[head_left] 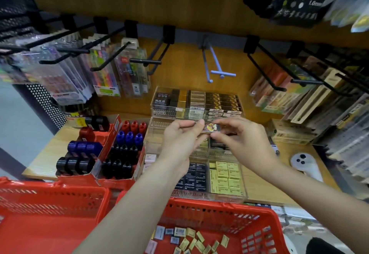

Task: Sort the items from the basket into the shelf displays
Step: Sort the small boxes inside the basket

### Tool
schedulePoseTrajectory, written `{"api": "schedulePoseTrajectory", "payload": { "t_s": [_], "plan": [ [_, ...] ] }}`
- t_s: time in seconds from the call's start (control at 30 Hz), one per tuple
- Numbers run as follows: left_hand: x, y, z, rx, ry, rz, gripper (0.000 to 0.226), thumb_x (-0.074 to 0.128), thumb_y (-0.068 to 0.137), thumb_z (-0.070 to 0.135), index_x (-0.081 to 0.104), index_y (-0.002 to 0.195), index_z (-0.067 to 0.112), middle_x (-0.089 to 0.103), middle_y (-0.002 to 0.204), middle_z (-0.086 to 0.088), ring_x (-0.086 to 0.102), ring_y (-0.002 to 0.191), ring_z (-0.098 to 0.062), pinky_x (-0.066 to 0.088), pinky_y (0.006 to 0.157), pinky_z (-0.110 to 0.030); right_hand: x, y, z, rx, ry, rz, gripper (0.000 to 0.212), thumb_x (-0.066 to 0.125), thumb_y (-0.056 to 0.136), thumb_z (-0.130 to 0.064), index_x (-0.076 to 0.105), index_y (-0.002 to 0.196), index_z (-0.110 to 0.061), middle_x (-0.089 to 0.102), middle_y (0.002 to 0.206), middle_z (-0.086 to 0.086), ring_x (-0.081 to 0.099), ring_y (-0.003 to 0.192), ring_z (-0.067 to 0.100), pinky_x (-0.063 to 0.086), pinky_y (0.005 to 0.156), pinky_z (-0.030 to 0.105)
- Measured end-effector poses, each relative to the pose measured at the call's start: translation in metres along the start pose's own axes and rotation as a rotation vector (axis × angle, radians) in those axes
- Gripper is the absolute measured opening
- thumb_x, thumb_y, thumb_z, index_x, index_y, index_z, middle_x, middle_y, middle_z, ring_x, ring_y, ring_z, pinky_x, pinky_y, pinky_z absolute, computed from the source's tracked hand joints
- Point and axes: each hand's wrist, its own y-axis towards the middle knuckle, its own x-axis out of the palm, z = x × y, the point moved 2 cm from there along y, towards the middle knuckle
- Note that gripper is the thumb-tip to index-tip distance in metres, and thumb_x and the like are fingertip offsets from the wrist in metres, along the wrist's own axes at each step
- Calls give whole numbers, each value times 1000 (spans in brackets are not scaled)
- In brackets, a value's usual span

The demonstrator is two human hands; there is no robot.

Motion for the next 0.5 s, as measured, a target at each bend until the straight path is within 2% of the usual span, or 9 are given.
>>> {"api": "schedulePoseTrajectory", "payload": {
  "t_s": [0.03,0.1,0.13,0.2,0.27,0.33,0.43,0.5],
  "plan": [
    [-4,3,-3,97,224,-28,31,71,90,27,60,117,16,66,120,-1,66,108,-13,55,96,-34,-3,9,5,-19,-75,4,30,78,81,-27,73,110,-25,63,97,-16,63,80,-4,45,73,3],
    [-16,11,-15,370,883,-103,48,63,93,38,49,137,27,48,142,14,45,132,-7,33,115,-34,-10,33,22,52,-204,26,31,75,84,-30,71,115,-26,58,104,-8,57,78,-1,43,77,12],
    [-21,16,-23,500,1187,-161,55,60,95,38,40,146,31,35,153,15,30,143,-8,18,121,-34,-13,48,31,110,-255,50,33,74,85,-30,70,117,-25,59,104,-4,56,77,2,43,78,18],
    [-33,26,-44,590,1556,-296,60,50,100,39,22,154,35,6,163,14,-1,152,-10,-8,121,-36,-14,76,47,189,-313,78,35,71,88,-29,68,121,-20,66,106,4,59,80,12,46,81,25],
    [-43,32,-59,553,1676,-348,61,40,104,42,11,156,35,-12,163,13,-17,149,-10,-18,117,-38,-6,99,59,265,-287,74,36,70,90,-27,66,124,-17,68,116,6,64,94,20,51,89,32],
    [-46,36,-66,586,1695,-352,60,35,105,40,5,157,35,-22,160,14,-26,146,-11,-22,115,-39,6,117,72,345,-306,55,36,69,90,-31,66,124,-20,67,119,6,64,98,22,52,91,32],
    [-48,39,-70,603,1661,-350,61,36,105,35,4,157,37,-25,159,16,-29,146,-10,-22,117,-39,20,137,83,432,-394,17,34,67,91,-37,67,122,-21,68,113,7,63,93,25,54,83,33],
    [-50,40,-72,600,1648,-356,62,38,105,31,5,157,37,-25,159,18,-29,146,-9,-23,117,-39,26,142,87,466,-458,-7,31,63,93,-39,67,118,-21,68,108,6,58,85,22,46,72,29]
  ]
}}
